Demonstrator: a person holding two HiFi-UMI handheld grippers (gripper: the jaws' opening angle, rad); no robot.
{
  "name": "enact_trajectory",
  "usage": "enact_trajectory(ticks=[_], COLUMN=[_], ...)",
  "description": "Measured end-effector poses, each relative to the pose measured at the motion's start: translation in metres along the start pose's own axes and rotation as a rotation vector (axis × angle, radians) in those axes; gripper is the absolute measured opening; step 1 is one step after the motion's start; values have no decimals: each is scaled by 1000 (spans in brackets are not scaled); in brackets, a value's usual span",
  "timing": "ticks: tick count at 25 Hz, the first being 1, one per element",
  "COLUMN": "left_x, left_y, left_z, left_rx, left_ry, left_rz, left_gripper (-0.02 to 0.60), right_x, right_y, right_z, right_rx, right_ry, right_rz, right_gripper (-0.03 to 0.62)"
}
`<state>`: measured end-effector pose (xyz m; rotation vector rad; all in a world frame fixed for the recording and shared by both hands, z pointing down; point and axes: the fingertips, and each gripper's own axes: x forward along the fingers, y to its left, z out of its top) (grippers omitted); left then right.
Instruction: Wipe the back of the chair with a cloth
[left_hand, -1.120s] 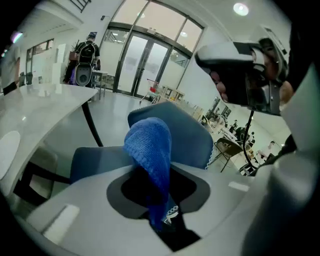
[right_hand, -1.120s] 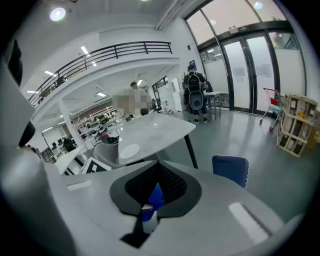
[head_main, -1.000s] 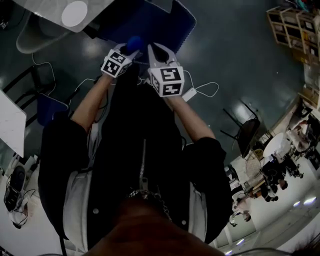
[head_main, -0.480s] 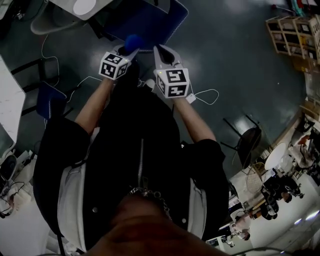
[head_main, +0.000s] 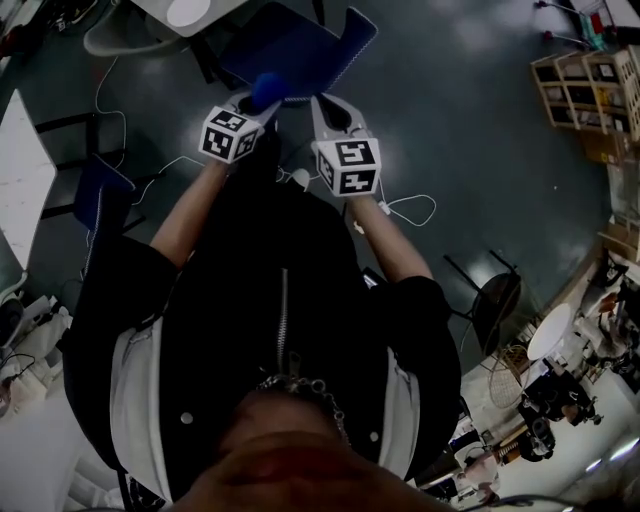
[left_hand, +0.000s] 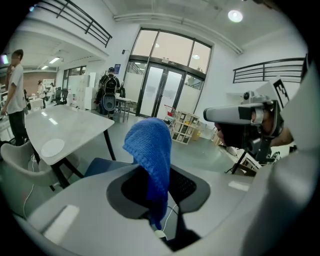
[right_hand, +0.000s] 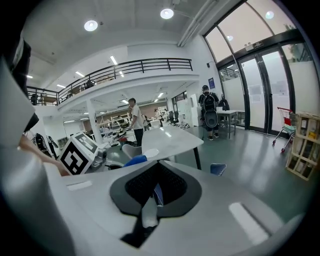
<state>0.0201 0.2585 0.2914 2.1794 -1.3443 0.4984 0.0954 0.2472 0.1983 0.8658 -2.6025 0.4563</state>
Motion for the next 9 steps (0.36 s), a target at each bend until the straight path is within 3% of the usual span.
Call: enact_trajectory(ticks=[9], left_x=[51], left_y=[3], left_z=[17], left_rx=[15], left_ry=[24], left_rz=[-2], left_gripper=[92], right_x=[18], right_y=[-46], right_z=[10], right_rx=[2], right_ry=[-2], right_rz=[19], right_gripper=[2])
